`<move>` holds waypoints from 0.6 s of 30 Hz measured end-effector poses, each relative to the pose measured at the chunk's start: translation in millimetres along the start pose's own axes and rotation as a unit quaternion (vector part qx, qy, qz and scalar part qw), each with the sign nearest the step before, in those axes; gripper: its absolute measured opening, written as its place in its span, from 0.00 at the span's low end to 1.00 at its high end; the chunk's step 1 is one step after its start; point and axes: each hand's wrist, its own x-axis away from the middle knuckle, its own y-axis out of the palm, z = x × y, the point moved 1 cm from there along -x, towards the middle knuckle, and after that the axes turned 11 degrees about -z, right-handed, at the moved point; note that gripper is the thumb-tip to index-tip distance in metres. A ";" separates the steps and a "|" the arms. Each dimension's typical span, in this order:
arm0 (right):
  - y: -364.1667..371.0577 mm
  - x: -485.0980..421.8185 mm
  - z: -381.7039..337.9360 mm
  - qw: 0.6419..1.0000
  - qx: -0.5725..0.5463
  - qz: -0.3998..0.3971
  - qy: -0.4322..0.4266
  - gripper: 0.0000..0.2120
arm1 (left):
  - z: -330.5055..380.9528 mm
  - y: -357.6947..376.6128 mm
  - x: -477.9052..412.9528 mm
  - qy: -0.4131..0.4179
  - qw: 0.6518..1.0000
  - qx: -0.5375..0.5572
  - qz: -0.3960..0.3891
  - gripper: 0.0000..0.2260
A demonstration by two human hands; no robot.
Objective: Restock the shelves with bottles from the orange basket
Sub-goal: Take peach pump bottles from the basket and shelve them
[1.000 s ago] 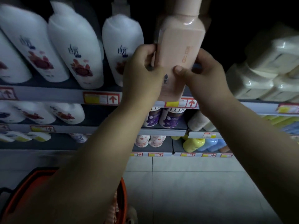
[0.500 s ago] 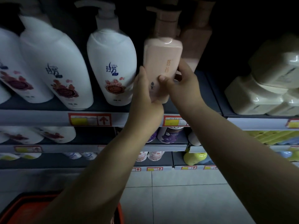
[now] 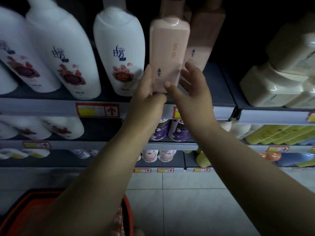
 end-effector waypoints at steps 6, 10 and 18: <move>10.9 53.6 1.3 0.997 -0.068 -0.040 0.019 0.27 | -4.5 6.3 52.1 0.027 0.999 0.042 0.009 0.18; 24.8 81.9 11.6 0.994 -0.086 -0.051 0.050 0.25 | -22.7 -2.5 76.5 -0.020 0.995 0.089 0.032 0.34; 92.7 132.6 71.9 0.985 -0.107 -0.062 0.124 0.21 | -91.8 -46.7 127.3 -0.061 0.994 0.085 0.027 0.16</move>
